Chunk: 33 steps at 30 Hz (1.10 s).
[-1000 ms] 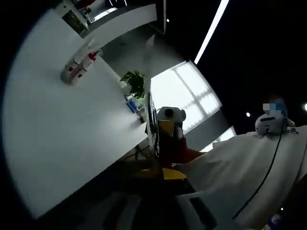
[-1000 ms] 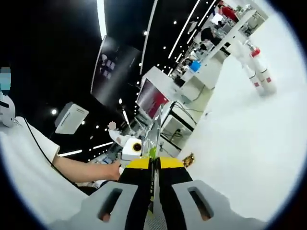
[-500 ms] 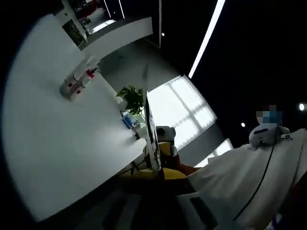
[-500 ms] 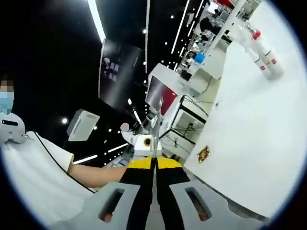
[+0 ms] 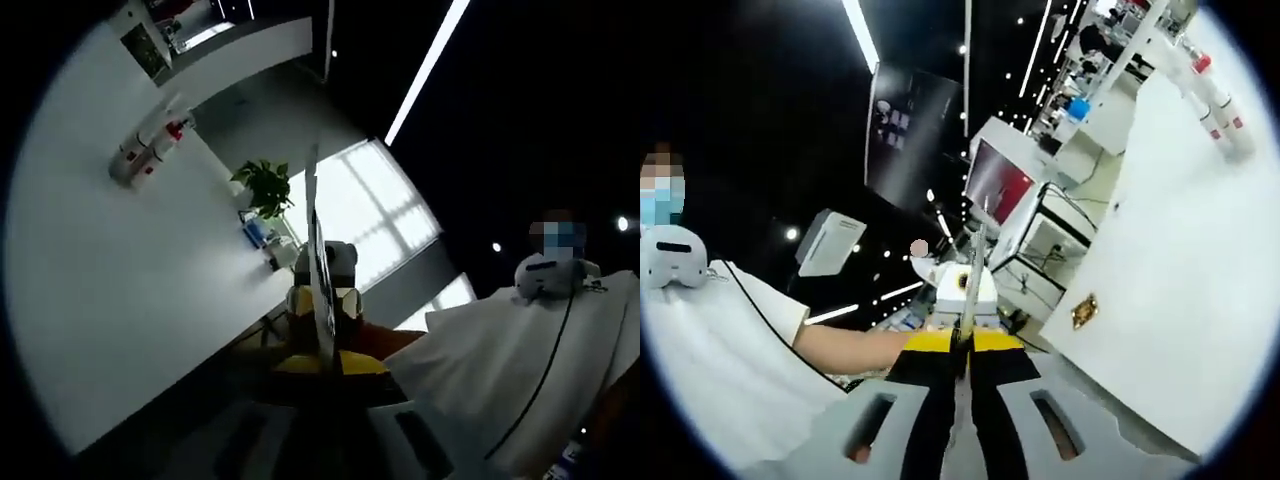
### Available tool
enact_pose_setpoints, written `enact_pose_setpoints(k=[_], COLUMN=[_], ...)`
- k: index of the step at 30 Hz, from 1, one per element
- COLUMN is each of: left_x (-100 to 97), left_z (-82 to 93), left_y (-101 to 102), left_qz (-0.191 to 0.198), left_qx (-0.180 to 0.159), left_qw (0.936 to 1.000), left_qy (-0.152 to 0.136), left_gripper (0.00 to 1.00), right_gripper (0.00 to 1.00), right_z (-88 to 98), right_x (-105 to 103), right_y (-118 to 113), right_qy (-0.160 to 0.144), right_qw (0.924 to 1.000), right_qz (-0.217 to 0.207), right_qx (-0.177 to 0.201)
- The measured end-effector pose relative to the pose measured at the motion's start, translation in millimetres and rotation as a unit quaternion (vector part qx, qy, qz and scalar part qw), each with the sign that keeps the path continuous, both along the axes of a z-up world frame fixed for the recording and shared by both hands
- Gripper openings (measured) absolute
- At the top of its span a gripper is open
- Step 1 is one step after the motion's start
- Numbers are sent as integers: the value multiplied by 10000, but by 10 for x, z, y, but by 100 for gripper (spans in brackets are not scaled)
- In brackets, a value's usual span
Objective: Arrange the skincare products in the storage area until every visible bottle or jar stands upright without overlapping.
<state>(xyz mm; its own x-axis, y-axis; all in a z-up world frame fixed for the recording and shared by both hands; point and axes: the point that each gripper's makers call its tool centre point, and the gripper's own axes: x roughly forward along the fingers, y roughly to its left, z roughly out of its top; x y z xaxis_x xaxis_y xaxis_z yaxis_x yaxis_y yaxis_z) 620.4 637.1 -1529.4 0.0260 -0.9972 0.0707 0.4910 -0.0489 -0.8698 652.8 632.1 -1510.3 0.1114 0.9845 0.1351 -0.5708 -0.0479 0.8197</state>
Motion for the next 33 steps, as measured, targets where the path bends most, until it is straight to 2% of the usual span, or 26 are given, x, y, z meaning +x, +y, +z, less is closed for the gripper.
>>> enact_pose_setpoints(k=[6,8,11,13,16,19,21,22,26,27,29,31,33], left_x=[12,25,30,29,60,65,67,72,85,84,87,90,92], left_z=[-7,-15,-21,-21,-54,-68,-78,-85,-86,-83,-85,-90,-101], left_y=[44,55,59,54,71,70,70,72,78,75,73,74,70], left_qz=[-17,19,35,40,96,103,98,105,140,144,157,169,183], left_qx=[-29,-16,1,9,62,95,111,128,120,116,125,138,172], left_qw=[10000,10000,10000,10000,9999,9999,9999,9998,9998,9998,9998,9997,9996], left_qy=[-4,-37,-29,-19,35,49,61,67,83,92,90,111,123], left_gripper=[1,1,1,1,1,1,1,1,1,1,1,1,1], right_gripper=[3,4,7,9,16,26,35,40,54,58,72,82,86], right_z=[15,19,8,-21,-28,3,-30,-71,-153,-173,-163,-187,-172], right_x=[-11,-8,-13,3,101,194,238,258,261,276,275,301,324], right_y=[7,5,8,-1,-25,-49,-67,-79,-107,-122,-112,-115,-111], right_qy=[151,113,-188,-279,-628,-1004,-1279,-1465,-1918,-2008,-2120,-2238,-2243], right_qw=[9998,9999,9997,9992,9959,9893,9815,9751,9576,9524,9480,9404,9399], right_qz=[63,19,-55,-92,-435,-808,-1013,-1106,-1258,-1329,-1397,-1505,-1586], right_qx=[84,51,-129,-271,-475,-689,-999,-1241,-1745,-1871,-1922,-2072,-2030])
